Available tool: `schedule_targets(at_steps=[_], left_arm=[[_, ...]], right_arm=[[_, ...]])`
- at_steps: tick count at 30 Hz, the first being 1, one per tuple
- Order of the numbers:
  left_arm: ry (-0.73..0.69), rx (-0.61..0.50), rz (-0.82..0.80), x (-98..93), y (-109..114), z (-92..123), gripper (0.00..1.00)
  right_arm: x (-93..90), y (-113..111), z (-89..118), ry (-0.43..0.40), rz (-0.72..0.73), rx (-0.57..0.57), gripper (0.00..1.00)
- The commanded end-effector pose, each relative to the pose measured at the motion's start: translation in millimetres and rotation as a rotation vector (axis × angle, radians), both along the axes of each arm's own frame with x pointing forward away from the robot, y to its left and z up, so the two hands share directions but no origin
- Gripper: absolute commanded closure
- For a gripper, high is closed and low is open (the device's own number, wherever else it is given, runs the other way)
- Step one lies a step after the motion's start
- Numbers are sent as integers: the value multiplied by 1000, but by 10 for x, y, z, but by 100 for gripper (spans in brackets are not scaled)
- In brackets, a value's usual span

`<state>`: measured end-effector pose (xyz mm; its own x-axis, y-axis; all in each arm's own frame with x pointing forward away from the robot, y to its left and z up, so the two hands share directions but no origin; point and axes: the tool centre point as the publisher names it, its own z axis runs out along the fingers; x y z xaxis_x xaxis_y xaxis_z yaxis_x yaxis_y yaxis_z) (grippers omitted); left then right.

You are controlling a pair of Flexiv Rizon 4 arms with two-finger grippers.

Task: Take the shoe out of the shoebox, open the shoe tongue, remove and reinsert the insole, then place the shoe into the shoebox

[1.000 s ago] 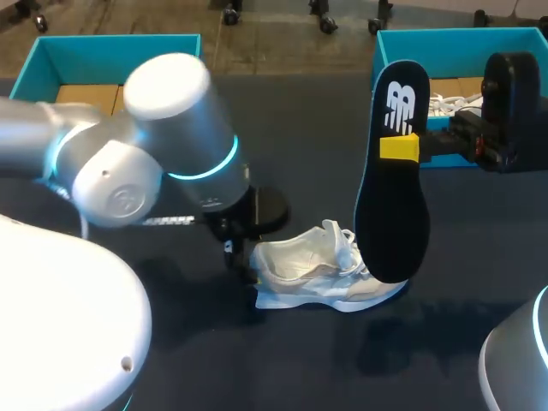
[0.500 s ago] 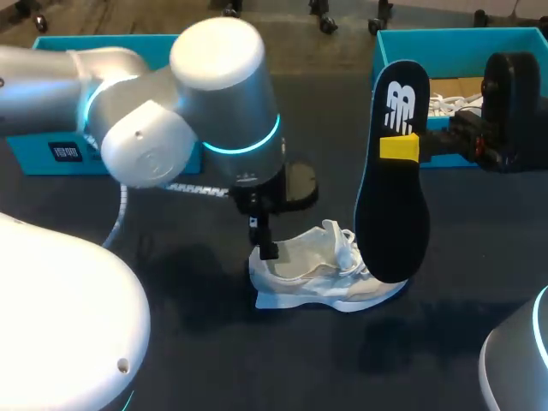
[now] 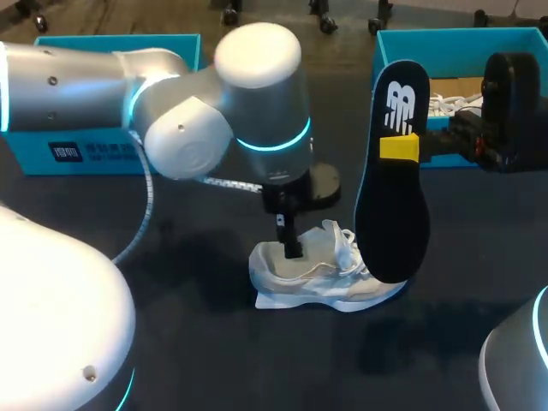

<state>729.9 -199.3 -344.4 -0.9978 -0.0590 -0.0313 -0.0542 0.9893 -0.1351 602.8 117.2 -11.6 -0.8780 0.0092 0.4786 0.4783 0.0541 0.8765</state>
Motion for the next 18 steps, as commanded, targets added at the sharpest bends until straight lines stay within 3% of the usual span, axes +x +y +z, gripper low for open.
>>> schedule_targets(at_steps=[1,3,5,9,10,13,15,17,18], left_arm=[[4,-3,9,1,-110,-195,0],[-5,7,15,1,-134,-238,0],[2,5,22,7,-157,-284,8],[0,14,27,4,-191,-339,36],[2,15,26,-5,-197,-350,51],[6,20,22,-32,-209,-375,63],[10,23,12,-62,-222,-388,77],[9,25,8,-68,-230,-398,78],[9,26,7,-67,-236,-407,89]], right_arm=[[16,16,-4,0,2,0,100],[16,16,-4,0,2,0,100],[16,16,-4,0,2,0,100],[16,16,-4,0,2,0,100],[16,16,-4,0,2,0,100],[16,16,-4,0,2,0,100],[16,16,-4,0,2,0,100],[16,16,-4,0,2,0,100],[16,16,-4,0,2,0,100]])
